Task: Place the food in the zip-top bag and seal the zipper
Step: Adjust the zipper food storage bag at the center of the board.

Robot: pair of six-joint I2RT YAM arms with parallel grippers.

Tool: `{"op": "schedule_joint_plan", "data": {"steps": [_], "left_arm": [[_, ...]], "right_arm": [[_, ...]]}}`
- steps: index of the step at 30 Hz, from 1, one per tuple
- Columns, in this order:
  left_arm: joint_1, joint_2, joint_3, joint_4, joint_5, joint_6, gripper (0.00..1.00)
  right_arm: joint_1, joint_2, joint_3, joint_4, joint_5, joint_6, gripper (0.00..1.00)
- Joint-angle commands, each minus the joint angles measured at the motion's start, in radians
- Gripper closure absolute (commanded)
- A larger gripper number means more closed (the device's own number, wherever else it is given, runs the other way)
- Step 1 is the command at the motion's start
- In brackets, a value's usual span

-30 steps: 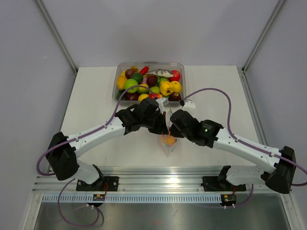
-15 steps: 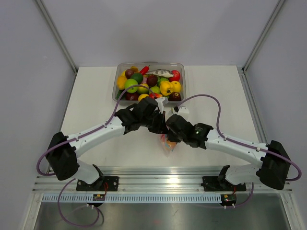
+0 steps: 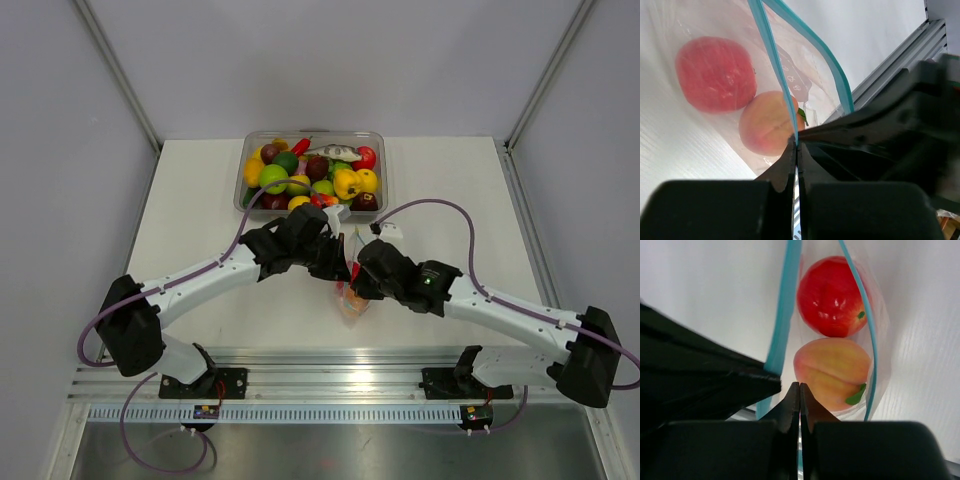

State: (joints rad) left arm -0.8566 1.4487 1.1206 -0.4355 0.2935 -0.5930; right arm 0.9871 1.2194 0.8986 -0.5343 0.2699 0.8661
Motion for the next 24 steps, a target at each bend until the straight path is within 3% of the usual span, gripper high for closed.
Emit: {"op": "schedule_joint_plan", "data": {"steps": [1, 6, 9, 16, 24], "left_arm": [[0.007, -0.004, -0.004, 0.046, 0.027, 0.007, 1.00], [0.014, -0.002, -0.004, 0.050, 0.035, 0.009, 1.00], [0.016, 0.002, -0.002, 0.052, 0.036, 0.009, 1.00], [0.018, 0.001, 0.002, 0.058, 0.049, -0.004, 1.00], [0.018, -0.001, 0.001, 0.053, 0.045, 0.001, 1.00]], "right_arm": [[-0.002, -0.084, 0.069, -0.029, 0.028, -0.016, 1.00], [-0.004, -0.080, 0.031, -0.020, -0.014, -0.024, 1.00], [-0.004, 0.017, 0.023, -0.021, -0.069, -0.024, 1.00], [-0.002, 0.153, 0.034, -0.050, -0.017, -0.009, 1.00], [0.007, -0.087, 0.088, -0.082, 0.081, -0.027, 1.00]]}}
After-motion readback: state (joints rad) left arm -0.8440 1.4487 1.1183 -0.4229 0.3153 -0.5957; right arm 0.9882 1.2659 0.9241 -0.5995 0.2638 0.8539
